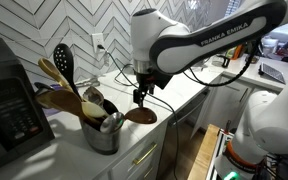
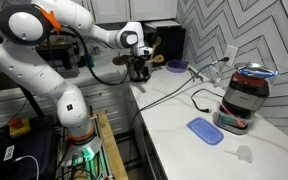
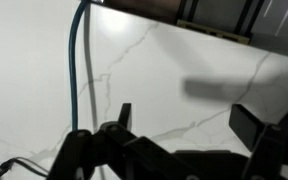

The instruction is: Put the wooden cooking stick upright in the utensils box

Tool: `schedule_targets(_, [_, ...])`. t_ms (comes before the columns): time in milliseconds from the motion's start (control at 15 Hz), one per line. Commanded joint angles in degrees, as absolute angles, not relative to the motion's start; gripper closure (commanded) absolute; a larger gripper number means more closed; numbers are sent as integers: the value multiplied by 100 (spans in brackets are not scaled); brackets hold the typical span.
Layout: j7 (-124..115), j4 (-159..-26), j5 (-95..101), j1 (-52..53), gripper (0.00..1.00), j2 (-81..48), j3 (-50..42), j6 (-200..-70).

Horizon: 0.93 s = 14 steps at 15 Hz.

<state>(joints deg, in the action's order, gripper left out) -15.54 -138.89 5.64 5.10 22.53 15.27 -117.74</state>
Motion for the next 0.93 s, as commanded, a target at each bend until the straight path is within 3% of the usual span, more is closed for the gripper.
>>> schedule_targets(0, [-1607, -13620, 100, 605, 0, 2875, 1159, -11564])
schedule_targets(400, [-1652, -12157, -212, 827, 0, 1946, 1513, -11151])
schedule_targets(867, [-1798, -11975, -172, 893, 0, 1566, 1634, -11484])
